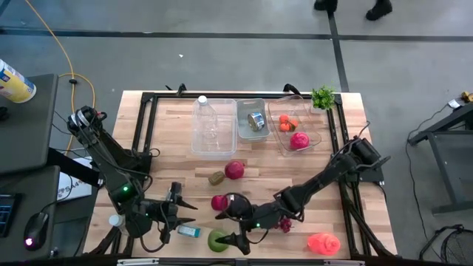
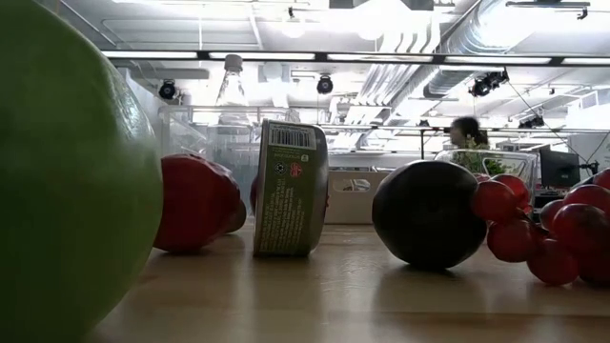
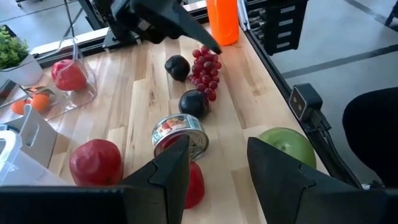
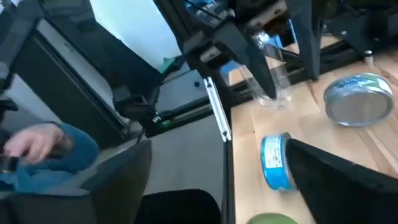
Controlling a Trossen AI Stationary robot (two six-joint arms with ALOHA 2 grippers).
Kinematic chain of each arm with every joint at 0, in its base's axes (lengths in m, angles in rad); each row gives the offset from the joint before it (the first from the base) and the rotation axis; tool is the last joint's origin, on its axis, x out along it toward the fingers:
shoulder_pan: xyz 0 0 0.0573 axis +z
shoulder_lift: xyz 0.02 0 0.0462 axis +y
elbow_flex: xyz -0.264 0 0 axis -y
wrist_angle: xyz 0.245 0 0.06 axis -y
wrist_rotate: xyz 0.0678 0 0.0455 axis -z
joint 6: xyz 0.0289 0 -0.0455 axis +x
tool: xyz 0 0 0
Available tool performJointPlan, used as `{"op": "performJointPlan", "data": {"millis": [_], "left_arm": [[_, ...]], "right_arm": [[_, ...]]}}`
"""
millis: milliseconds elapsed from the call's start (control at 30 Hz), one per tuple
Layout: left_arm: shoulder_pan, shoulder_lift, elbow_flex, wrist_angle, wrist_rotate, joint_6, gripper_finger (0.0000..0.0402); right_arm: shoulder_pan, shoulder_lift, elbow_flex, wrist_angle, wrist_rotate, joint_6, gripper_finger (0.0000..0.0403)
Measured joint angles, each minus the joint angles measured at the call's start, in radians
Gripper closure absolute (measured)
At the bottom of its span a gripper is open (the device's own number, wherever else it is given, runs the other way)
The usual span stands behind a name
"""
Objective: Pick & Place Food Item
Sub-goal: Put the right green canned salmon into the white bin
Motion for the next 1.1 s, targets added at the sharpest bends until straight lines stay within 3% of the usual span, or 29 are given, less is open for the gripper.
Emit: {"op": "performJointPlan", "data": {"millis": [100, 333, 433, 567, 733, 867, 933, 1100], "left_arm": [[0.0, 0.0, 0.0, 0.0, 0.029, 0.0, 0.0249], [0.0, 0.0, 0.0, 0.0, 0.038, 0.0, 0.0249], [0.0, 0.0, 0.0, 0.0, 0.038, 0.0, 0.0249], [0.0, 0.0, 0.0, 0.0, 0.039, 0.003, 0.0249], [0.0, 0.0, 0.0, -0.002, 0.039, 0.003, 0.0249], [0.0, 0.0, 0.0, -0.004, 0.041, 0.003, 0.0249], [0.0, 0.0, 0.0, -0.004, 0.041, 0.0, 0.0249], [0.0, 0.0, 0.0, -0.004, 0.041, -0.006, 0.0249]], "right_arm": [[-0.005, 0.0, 0.0, 0.001, 0.004, -0.002, 0.0008], [-0.015, -0.002, 0.0, 0.001, 0.0, -0.039, 0.004], [-0.015, -0.013, -0.001, 0.004, 0.005, -0.141, 0.0048], [0.029, -0.03, -0.002, -0.005, 0.156, -0.331, 0.005], [0.104, -0.064, -0.001, -0.081, 0.42, -0.392, 0.005], [0.156, -0.065, -0.001, -0.29, 0.647, -0.254, 0.005], [0.173, -0.069, -0.001, -0.386, 0.711, -0.142, 0.005], [0.171, -0.069, -0.001, -0.475, 0.643, 0.006, 0.005]]}}
